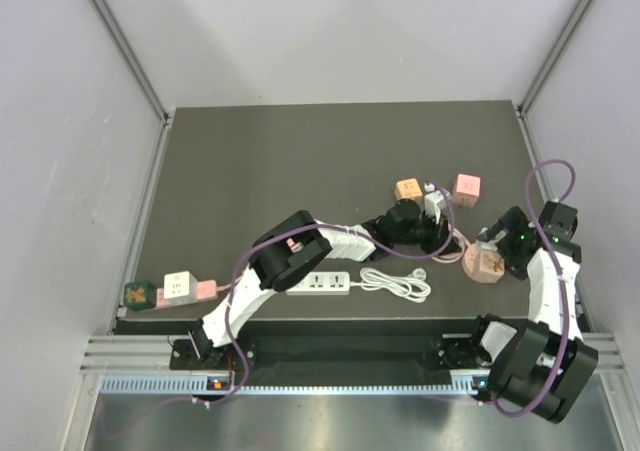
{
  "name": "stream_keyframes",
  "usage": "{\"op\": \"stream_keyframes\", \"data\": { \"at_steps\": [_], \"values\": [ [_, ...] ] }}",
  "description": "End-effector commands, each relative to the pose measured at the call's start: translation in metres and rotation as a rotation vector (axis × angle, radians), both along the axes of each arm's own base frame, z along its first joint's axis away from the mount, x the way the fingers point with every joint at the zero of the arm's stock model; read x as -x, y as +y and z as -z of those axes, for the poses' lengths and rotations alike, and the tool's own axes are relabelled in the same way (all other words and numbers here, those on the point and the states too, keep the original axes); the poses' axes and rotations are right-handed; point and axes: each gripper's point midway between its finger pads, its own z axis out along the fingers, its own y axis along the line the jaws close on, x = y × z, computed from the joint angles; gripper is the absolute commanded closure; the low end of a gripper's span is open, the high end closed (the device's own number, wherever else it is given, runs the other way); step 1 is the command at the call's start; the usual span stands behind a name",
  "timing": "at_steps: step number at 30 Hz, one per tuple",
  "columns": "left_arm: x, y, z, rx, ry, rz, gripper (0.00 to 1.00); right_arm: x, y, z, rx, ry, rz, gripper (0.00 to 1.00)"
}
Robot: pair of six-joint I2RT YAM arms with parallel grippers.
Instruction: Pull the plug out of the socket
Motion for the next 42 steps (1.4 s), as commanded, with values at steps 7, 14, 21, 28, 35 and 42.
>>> {"op": "stream_keyframes", "data": {
  "at_steps": [7, 14, 21, 28, 35, 42],
  "values": [
    [-0.015, 0.014, -0.032, 0.007, -0.074, -0.048, 0.89, 0.023, 0.037, 0.005, -0.033, 0.089, -0.075, 0.14],
    [-0.017, 0.018, -0.025, -0.006, -0.054, -0.054, 0.89, 0.027, 0.032, -0.005, 0.160, 0.199, -0.056, 0.17],
    [-0.017, 0.019, -0.023, 0.017, -0.010, -0.036, 0.90, 0.033, 0.031, -0.010, 0.243, 0.264, -0.083, 0.23],
    [-0.002, 0.014, -0.037, 0.099, 0.036, 0.048, 0.91, 0.027, 0.032, -0.010, 0.263, 0.265, -0.113, 0.38],
    [0.008, -0.001, -0.032, 0.127, 0.114, 0.102, 0.93, 0.027, 0.042, -0.002, 0.257, 0.291, -0.171, 0.38],
    [0.008, -0.007, -0.015, 0.103, 0.177, 0.087, 0.98, 0.029, 0.049, -0.006, 0.262, 0.279, -0.199, 0.37]
  ]
}}
